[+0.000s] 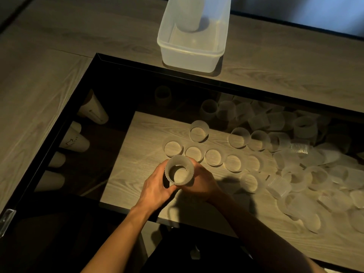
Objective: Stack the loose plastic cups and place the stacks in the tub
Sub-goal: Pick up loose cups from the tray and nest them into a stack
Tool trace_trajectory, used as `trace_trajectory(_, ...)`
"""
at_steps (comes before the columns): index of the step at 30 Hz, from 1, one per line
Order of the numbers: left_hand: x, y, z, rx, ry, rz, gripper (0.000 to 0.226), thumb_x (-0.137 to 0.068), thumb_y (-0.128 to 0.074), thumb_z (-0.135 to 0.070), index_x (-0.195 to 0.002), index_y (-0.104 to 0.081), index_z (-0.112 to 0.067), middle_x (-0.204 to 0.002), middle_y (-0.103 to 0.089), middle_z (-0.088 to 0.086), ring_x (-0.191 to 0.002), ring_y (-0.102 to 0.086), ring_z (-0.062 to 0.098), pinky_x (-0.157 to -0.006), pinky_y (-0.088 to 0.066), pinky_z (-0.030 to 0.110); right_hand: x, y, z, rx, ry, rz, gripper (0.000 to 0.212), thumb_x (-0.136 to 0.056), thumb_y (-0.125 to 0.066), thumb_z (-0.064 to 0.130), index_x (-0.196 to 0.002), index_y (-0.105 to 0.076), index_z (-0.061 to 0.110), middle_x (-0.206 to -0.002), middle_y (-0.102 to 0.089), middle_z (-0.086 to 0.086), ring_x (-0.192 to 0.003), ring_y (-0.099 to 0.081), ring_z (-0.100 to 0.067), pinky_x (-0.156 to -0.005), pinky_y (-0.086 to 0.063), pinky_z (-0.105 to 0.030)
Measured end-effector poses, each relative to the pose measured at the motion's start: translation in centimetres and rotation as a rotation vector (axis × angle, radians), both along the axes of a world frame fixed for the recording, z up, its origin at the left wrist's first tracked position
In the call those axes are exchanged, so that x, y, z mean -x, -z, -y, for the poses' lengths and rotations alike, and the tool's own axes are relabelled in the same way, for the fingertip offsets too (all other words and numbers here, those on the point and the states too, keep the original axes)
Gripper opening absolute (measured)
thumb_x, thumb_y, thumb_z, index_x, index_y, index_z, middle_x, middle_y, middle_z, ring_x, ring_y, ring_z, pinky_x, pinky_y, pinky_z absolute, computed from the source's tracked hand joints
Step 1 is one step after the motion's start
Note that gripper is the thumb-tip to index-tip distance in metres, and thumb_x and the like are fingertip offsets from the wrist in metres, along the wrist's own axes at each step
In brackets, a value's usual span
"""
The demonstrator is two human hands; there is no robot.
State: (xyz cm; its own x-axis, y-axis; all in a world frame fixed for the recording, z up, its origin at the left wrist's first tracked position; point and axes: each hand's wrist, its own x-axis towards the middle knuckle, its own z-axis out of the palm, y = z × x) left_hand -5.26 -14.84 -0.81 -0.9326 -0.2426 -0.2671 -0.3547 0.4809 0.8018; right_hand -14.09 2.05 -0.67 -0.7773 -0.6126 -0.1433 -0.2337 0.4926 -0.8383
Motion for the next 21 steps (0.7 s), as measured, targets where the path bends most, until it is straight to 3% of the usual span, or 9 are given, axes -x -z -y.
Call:
trace_trajectory(3, 0.6, -1.3, 0.9, 0.084, 0.011, -0.096, 0.079, -0.074, -0.086, -0.034, -0.139, -0.040, -0.039, -0.122, -0.046, -0.036, -0.114, -0.046, -0.017, -0.096, -0.042, 0.015, 1.1, -1.4, 0.5, -0.030, -0.048, -0.093, 0.076, -0.076, -0.083, 0.029, -0.143, -0.050, 0.011, -0.135, -0.059, -0.003, -0.121, -0.057, -0.013, -0.101, -0.050, -0.031)
trace_trajectory(6, 1.9, -2.4, 1.6, 0.121, 0.004, -0.172, 0.076, -0.074, -0.085, -0.032, -0.137, -0.042, -0.036, -0.128, -0.053, -0.023, -0.119, -0.050, -0.008, -0.097, -0.045, 0.020, 2.3, -2.4, 1.3, -0.003, -0.052, -0.139, 0.079, -0.072, -0.088, 0.022, -0.140, -0.051, 0.007, -0.133, -0.060, -0.004, -0.121, -0.050, 0.001, -0.101, -0.042, -0.011)
trace_trajectory(8, 3.0, -2.8, 2.0, 0.128, -0.012, -0.193, 0.076, -0.075, -0.085, -0.030, -0.137, -0.043, -0.034, -0.130, -0.052, -0.019, -0.119, -0.050, -0.005, -0.096, -0.045, 0.018, 3.5, -3.6, 2.0, -0.001, -0.020, -0.088, 0.083, -0.073, -0.088, 0.024, -0.144, -0.047, 0.017, -0.136, -0.058, 0.004, -0.121, -0.045, 0.008, -0.098, -0.035, -0.004)
trace_trajectory(13, 5.4, -3.3, 2.8, 0.104, -0.070, -0.169, 0.078, -0.076, -0.086, -0.026, -0.140, -0.043, -0.032, -0.129, -0.049, -0.020, -0.113, -0.045, -0.014, -0.090, -0.037, 0.003, 5.9, -4.8, 3.6, 0.017, -0.019, -0.019, 0.083, -0.073, -0.086, 0.040, -0.144, -0.041, 0.039, -0.136, -0.056, 0.018, -0.126, -0.052, 0.001, -0.103, -0.049, -0.029)
trace_trajectory(16, 6.4, -3.1, 3.3, 0.060, -0.104, -0.150, 0.082, -0.076, -0.087, -0.025, -0.143, -0.041, -0.031, -0.129, -0.048, -0.022, -0.110, -0.045, -0.021, -0.085, -0.036, -0.001, 6.9, -4.7, 4.5, 0.021, -0.004, -0.008, 0.085, -0.073, -0.087, 0.039, -0.144, -0.040, 0.041, -0.135, -0.055, 0.020, -0.125, -0.052, 0.002, -0.101, -0.051, -0.031)
trace_trajectory(21, 7.4, -2.2, 3.8, 0.045, -0.124, -0.112, 0.086, -0.074, -0.089, -0.031, -0.144, -0.038, -0.033, -0.138, -0.054, -0.009, -0.119, -0.052, 0.002, -0.090, -0.042, 0.013, 8.2, -3.4, 5.2, -0.006, -0.024, 0.030, 0.094, -0.070, -0.088, 0.036, -0.146, -0.034, 0.040, -0.138, -0.053, 0.015, -0.126, -0.051, -0.003, -0.103, -0.052, -0.037)
